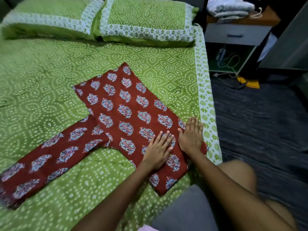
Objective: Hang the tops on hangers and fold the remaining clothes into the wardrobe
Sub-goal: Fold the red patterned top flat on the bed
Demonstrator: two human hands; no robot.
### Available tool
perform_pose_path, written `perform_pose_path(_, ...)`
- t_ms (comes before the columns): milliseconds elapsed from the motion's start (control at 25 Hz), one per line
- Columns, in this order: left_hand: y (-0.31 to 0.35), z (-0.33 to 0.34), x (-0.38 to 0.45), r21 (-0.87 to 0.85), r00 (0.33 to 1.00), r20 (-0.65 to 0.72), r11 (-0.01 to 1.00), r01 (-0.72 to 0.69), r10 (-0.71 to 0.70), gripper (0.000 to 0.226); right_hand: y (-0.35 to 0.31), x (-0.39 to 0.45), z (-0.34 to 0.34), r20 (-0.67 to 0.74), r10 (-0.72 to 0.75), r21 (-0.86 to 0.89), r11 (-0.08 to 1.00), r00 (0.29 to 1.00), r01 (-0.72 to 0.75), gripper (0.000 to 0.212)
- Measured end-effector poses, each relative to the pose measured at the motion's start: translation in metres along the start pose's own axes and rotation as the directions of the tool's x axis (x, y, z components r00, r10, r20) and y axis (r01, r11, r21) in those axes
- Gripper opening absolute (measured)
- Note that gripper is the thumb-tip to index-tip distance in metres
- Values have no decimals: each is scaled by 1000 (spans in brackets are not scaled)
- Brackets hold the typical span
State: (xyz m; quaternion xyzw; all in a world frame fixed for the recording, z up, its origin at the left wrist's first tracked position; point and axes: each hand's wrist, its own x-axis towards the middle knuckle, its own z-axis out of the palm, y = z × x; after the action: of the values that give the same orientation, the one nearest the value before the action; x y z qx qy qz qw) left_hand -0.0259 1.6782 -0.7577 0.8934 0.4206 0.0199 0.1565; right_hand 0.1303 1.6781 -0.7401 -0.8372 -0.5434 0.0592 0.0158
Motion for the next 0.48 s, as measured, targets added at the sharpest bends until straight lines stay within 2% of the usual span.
perform_pose_path(40,-17,-6,8,48,1000,-8,998,-28,29,83,-10,-1,0,-78,1,26,1000,997,1,62)
perform_pose_path(80,-37,-14,16,96,999,14,994,-49,48,76,-20,-1,1,-157,-62,58,996,986,72,61)
perform_pose_path(120,-57,-22,27,132,997,42,989,-73,68,72,-29,-2,4,-177,-170,74,980,969,185,64)
perform_pose_path(200,-98,-39,46,187,989,83,973,-136,122,68,-34,-3,16,-103,-431,20,900,897,435,59)
perform_pose_path(240,-120,-49,56,205,985,91,966,-160,144,66,-33,0,20,-63,-493,28,869,868,495,57)
perform_pose_path(320,-168,-68,73,225,985,81,960,-166,151,64,-29,6,27,-41,-495,68,865,868,497,60)
perform_pose_path(480,-239,-90,102,241,1000,-18,971,-3,8,72,-29,8,37,-20,-471,39,881,882,471,60)
